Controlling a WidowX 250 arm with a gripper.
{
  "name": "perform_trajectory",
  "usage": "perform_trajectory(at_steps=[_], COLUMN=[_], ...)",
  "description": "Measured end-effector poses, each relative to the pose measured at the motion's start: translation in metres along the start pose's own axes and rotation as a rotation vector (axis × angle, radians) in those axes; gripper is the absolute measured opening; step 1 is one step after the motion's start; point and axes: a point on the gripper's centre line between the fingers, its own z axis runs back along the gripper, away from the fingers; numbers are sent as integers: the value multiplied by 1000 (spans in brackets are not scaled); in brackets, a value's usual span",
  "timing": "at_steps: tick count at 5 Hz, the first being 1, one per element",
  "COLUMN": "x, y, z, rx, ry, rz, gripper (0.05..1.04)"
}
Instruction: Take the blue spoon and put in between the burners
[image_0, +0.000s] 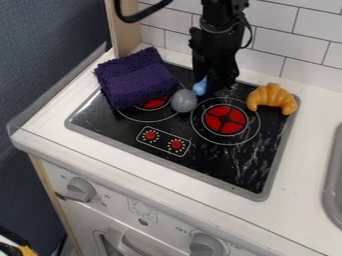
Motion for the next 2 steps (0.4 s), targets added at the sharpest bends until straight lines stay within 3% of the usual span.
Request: perform_trajectory(at_steps=[1, 2], x=[4, 1], y=[-1, 0], z=[-1, -1], rx=[-19, -61], ry=[1, 2], rz=[-16, -10], gripper=[494, 807])
